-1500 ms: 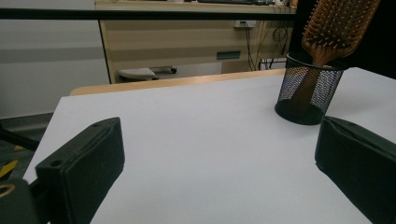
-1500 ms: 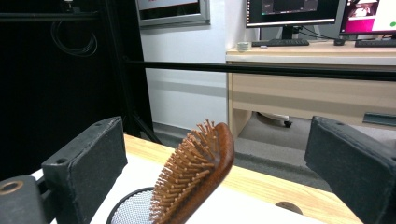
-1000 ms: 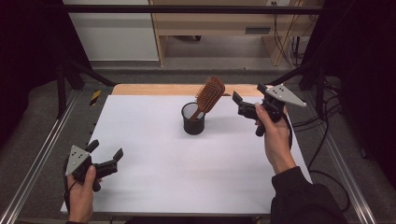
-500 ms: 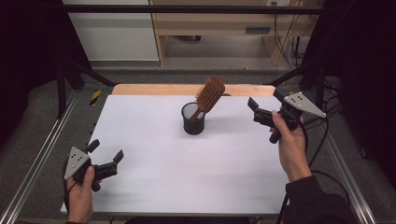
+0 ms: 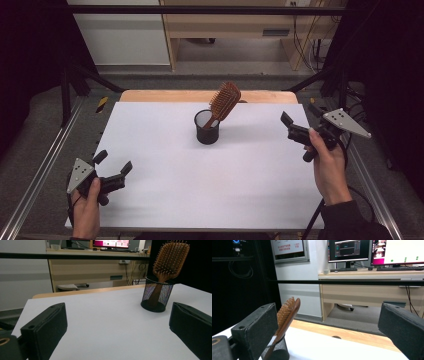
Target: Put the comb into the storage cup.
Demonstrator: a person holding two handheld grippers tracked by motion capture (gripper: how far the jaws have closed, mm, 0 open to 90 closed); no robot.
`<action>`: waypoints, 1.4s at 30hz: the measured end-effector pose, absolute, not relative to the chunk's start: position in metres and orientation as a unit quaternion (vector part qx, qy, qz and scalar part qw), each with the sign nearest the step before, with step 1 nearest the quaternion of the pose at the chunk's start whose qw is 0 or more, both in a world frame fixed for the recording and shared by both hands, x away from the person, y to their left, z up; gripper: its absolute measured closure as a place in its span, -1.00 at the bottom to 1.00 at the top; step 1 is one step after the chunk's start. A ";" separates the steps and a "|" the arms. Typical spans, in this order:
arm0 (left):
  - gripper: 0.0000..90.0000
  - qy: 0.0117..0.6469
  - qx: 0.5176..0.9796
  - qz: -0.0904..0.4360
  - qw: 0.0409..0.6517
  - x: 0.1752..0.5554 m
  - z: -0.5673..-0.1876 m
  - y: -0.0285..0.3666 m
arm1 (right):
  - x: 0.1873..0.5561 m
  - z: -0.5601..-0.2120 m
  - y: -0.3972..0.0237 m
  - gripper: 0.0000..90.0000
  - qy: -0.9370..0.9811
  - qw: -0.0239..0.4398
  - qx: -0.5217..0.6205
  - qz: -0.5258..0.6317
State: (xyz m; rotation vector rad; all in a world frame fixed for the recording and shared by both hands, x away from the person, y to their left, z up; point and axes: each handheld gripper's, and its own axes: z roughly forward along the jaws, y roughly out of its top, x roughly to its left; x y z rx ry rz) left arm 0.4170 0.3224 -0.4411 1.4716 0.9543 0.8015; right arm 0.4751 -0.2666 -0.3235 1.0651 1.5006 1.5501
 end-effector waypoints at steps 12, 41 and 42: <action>-0.94 0.403 0.621 0.341 0.579 0.407 -0.441 0.330 | 0.458 -0.339 -0.274 -0.94 0.590 0.350 0.413 0.599; -0.95 0.409 0.616 0.343 0.579 0.401 -0.442 0.335 | 0.423 -0.403 -0.286 -0.91 0.604 0.328 0.422 0.591; -0.95 0.411 0.616 0.342 0.578 0.400 -0.442 0.335 | 0.423 -0.405 -0.286 -0.91 0.606 0.325 0.423 0.590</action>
